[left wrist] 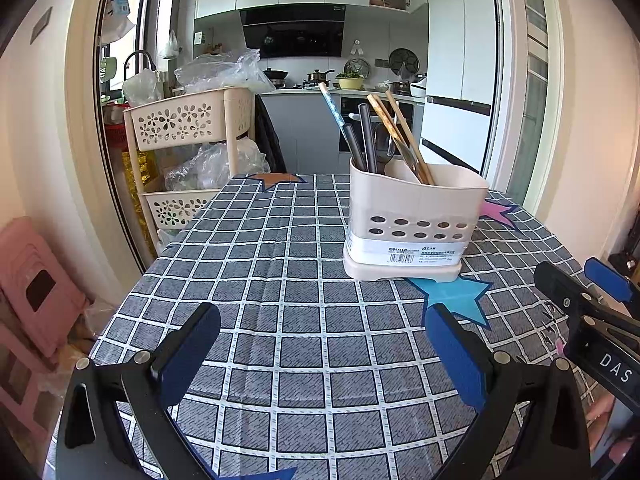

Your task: Organize utensils

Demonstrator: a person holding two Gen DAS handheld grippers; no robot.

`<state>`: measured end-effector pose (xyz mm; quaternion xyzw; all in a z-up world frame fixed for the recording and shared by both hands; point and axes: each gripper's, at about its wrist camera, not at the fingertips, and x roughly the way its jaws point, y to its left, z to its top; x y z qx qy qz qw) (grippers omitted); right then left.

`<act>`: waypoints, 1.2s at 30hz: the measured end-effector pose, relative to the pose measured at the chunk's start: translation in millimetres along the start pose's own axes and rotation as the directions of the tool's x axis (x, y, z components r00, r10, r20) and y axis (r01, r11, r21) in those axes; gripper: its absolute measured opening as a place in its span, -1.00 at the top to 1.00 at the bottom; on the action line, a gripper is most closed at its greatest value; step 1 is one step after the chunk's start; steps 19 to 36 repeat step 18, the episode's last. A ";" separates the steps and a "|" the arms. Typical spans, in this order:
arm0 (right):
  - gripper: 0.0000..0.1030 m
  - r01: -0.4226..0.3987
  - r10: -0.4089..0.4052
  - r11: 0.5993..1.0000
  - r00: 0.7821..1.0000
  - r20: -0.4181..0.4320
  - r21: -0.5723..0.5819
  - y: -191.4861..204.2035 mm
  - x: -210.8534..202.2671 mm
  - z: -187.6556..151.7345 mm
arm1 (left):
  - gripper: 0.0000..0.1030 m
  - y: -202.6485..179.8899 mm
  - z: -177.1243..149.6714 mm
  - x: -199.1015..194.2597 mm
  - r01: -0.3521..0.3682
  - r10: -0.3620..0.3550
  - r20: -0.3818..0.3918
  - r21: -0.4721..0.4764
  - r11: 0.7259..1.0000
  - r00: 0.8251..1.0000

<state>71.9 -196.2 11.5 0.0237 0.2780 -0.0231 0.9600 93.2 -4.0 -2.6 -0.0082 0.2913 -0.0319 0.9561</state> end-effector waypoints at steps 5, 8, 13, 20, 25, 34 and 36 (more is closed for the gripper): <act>-0.68 -0.001 0.001 1.000 1.000 0.000 -0.001 -0.3 0.3 0.0 | -1.00 0.3 0.4 0.1 0.003 -0.003 0.003 -0.001 1.000 1.000; -0.68 -0.001 0.001 1.000 1.000 0.000 0.000 0.0 0.0 0.1 | -1.00 -0.5 0.4 -1.1 0.002 -0.002 0.008 0.005 1.000 1.000; -0.68 0.000 0.000 1.000 1.000 0.000 0.000 0.0 -0.1 0.2 | -1.00 -1.4 0.5 -1.4 0.000 0.000 0.008 0.008 1.000 1.000; -0.68 0.000 0.000 1.000 1.000 0.001 0.000 -0.4 0.3 -0.3 | -1.00 0.0 0.6 -2.0 -0.006 0.006 0.007 0.005 1.000 1.000; -0.68 0.000 0.000 1.000 1.000 0.001 0.000 -0.4 0.3 -0.3 | -1.00 0.0 0.6 -2.0 -0.006 0.006 0.007 0.005 1.000 1.000; -0.68 0.000 0.000 1.000 1.000 0.001 0.000 -0.4 0.3 -0.3 | -1.00 0.0 0.6 -2.0 -0.006 0.006 0.007 0.005 1.000 1.000; -0.68 0.000 0.000 1.000 1.000 0.001 0.000 -0.4 0.3 -0.3 | -1.00 0.0 0.6 -2.0 -0.006 0.006 0.007 0.005 1.000 1.000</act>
